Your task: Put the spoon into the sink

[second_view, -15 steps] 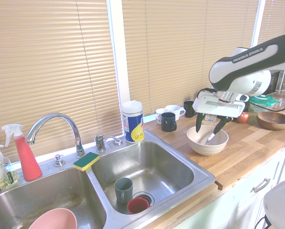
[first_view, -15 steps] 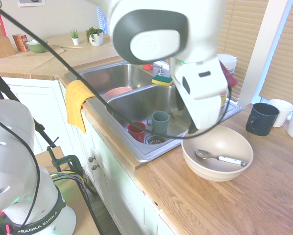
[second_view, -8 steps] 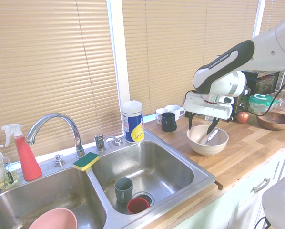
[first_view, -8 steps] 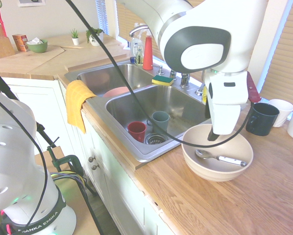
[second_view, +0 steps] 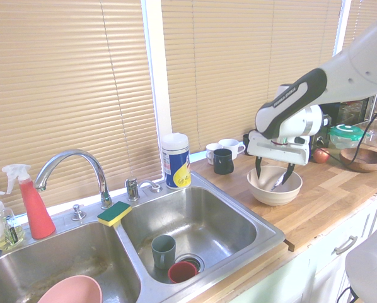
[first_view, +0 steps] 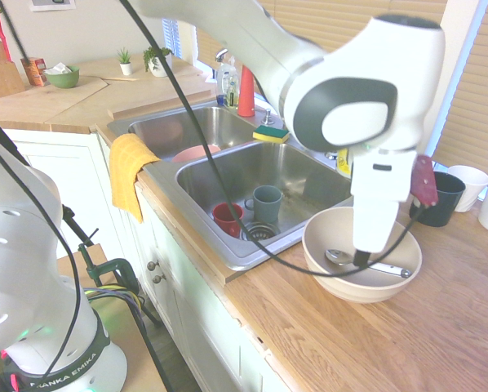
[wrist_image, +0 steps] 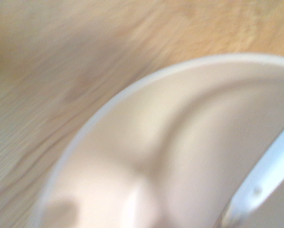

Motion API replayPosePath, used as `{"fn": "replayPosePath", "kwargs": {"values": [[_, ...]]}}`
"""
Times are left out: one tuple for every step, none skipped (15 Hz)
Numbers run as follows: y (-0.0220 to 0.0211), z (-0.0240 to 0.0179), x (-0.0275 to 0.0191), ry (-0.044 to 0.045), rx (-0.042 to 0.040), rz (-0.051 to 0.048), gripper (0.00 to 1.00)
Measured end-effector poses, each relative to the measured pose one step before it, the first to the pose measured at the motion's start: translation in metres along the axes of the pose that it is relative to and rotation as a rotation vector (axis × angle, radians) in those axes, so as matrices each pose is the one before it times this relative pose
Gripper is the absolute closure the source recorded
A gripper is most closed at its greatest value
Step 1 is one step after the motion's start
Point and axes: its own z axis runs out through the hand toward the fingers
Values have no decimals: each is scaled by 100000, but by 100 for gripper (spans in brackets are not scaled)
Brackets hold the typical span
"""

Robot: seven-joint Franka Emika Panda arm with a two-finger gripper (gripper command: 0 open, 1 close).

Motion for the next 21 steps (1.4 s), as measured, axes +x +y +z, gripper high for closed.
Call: {"fn": "replayPosePath", "kwargs": {"values": [[-199, 506, 803, 1973, -234, 2751, 0], [-100, 338, 766, 1345, -133, 2263, 0], [-49, 240, 608, 1060, 82, 1442, 0], [-12, 180, 328, 1098, 141, 559, 100], [-40, 99, 43, 1469, 129, 481, 100], [-77, 79, -95, 1550, 322, 698, 100], [-66, 178, -91, 1199, 175, 648, 100], [-27, 216, -26, 651, -78, 539, 100], [-38, 261, -60, 472, -41, 394, 100], [-40, 209, -101, 740, 21, 169, 100], [-26, 142, -199, 322, -107, 12, 100], [-45, -7, -196, 169, 132, -71, 100], [-85, -85, -202, 266, 322, -184, 100], [-88, -90, -174, 142, 261, -59, 100], [-108, -114, -146, 30, 296, 35, 100], [-118, -126, -108, 25, 316, -44, 100], [-97, -103, -157, -6, 262, -115, 100], [-67, -73, -163, 13, 155, -128, 100], [-30, -35, -196, -5, 46, -115, 100], [-23, -28, -185, -11, -3, -124, 100], [-36, -43, -161, 21, -2, -193, 100]]}}
